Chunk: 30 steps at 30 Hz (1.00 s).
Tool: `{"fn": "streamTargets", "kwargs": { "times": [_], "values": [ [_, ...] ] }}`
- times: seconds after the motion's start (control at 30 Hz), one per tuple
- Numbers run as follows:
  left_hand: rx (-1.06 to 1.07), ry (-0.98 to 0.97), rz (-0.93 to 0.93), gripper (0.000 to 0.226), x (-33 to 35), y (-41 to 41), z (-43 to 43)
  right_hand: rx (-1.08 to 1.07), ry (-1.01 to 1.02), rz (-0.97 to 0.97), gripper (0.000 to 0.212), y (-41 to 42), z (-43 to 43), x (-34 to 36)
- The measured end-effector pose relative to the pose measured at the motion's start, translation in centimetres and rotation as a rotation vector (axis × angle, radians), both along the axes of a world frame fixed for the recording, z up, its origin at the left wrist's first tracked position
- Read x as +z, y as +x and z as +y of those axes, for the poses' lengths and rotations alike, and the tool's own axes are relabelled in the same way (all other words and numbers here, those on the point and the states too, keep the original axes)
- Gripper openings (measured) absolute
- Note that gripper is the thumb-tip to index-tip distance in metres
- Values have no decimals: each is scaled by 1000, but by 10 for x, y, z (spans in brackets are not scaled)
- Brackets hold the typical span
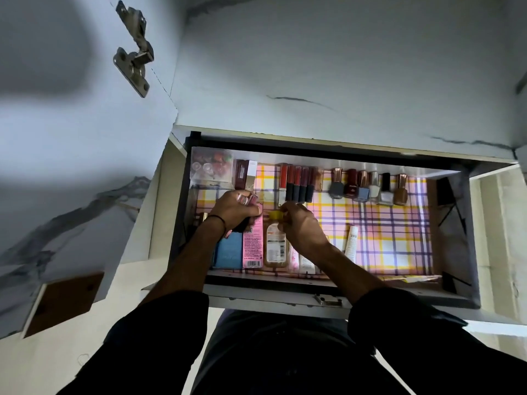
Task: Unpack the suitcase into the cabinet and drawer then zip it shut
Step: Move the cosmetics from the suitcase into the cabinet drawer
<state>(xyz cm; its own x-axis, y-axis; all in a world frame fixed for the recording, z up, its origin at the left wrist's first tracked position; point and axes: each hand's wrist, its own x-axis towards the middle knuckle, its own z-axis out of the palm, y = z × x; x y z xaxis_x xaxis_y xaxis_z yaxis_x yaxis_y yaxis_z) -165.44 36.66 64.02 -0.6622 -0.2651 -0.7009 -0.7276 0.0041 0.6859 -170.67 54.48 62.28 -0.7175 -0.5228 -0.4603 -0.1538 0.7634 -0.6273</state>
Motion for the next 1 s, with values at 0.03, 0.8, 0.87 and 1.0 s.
{"fn": "streamTargets", "kwargs": {
  "times": [0.03,0.8,0.87,1.0],
  "values": [
    [-18,-25,-5,16,-3,0,1,29,0,-9,35,1,2,0],
    [152,192,215,31,4,-2,35,-26,-143,127,52,8,37,6],
    [237,356,209,27,10,-4,40,-223,-298,35,36,3,42,13],
    [206,421,158,28,13,-8,53,-501,-437,-125,16,-9,48,29]
  ]
}}
